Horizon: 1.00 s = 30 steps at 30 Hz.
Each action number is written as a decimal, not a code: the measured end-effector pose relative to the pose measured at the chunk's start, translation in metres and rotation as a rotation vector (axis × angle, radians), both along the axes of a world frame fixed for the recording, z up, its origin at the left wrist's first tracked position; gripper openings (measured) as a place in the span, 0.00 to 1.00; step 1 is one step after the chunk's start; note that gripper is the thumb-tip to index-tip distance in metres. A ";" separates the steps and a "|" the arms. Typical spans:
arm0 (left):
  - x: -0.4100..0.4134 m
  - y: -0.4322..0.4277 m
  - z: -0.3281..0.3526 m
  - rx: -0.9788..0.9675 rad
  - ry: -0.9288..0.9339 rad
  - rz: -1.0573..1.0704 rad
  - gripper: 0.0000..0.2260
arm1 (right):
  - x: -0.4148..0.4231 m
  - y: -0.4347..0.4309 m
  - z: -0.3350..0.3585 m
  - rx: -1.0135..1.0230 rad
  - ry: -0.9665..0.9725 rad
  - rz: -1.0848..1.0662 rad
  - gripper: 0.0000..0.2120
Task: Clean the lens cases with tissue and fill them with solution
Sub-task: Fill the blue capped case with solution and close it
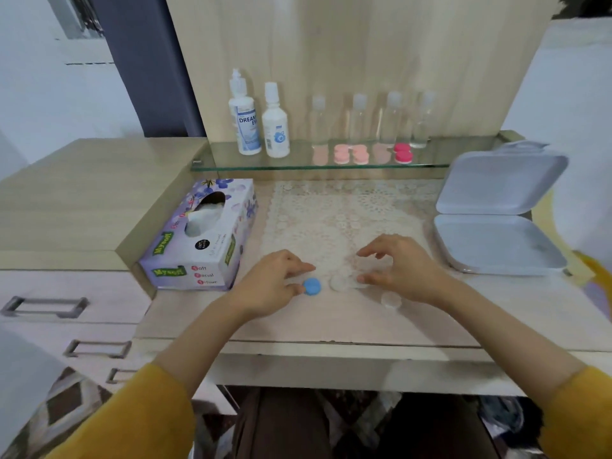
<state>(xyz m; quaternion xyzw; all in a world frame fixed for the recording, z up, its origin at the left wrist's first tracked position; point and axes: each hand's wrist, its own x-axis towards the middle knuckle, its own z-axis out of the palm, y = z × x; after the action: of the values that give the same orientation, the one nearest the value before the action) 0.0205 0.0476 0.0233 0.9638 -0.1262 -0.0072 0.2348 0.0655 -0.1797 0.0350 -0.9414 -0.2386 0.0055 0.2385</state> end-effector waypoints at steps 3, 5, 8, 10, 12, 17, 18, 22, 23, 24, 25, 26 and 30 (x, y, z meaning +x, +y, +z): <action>-0.002 -0.005 -0.011 0.025 -0.034 -0.012 0.18 | -0.004 0.000 -0.009 -0.009 -0.014 0.008 0.21; -0.004 -0.007 -0.015 0.013 -0.081 -0.007 0.16 | -0.005 0.001 -0.015 0.000 -0.012 0.004 0.22; -0.005 -0.010 -0.019 -0.033 -0.126 0.002 0.13 | -0.007 0.001 -0.020 0.048 -0.021 -0.008 0.19; -0.005 -0.012 -0.020 -0.084 -0.140 0.019 0.11 | -0.008 0.002 -0.023 0.099 -0.037 -0.006 0.15; -0.006 -0.017 -0.018 -0.147 -0.159 0.043 0.10 | -0.011 0.003 -0.025 0.153 -0.053 -0.009 0.12; -0.006 -0.038 -0.015 -0.182 -0.186 0.030 0.10 | -0.015 0.005 -0.031 0.207 -0.044 -0.038 0.11; -0.006 -0.041 -0.015 -0.176 -0.189 0.028 0.10 | -0.015 0.005 -0.031 0.215 -0.040 -0.036 0.11; -0.003 -0.045 -0.014 -0.162 -0.179 0.023 0.10 | -0.015 0.004 -0.033 0.246 -0.038 -0.043 0.11; -0.003 -0.045 -0.013 -0.150 -0.173 0.020 0.10 | -0.015 0.004 -0.033 0.256 -0.040 -0.045 0.11; -0.002 -0.045 -0.013 -0.139 -0.168 0.018 0.10 | -0.015 0.004 -0.033 0.262 -0.040 -0.045 0.11; -0.002 -0.045 -0.014 -0.129 -0.165 0.021 0.10 | -0.015 0.004 -0.034 0.267 -0.038 -0.045 0.11; -0.002 -0.045 -0.015 -0.124 -0.165 0.030 0.10 | -0.015 0.004 -0.034 0.273 -0.035 -0.044 0.11; -0.002 -0.049 -0.016 -0.112 -0.186 0.072 0.11 | -0.016 0.005 -0.035 0.298 -0.039 -0.033 0.11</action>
<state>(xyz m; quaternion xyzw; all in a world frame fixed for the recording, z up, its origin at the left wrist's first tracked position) 0.0188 -0.0017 0.0071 0.9496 -0.1132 0.0977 0.2756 0.0490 -0.1750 -0.0003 -0.8993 -0.2259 -0.0523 0.3708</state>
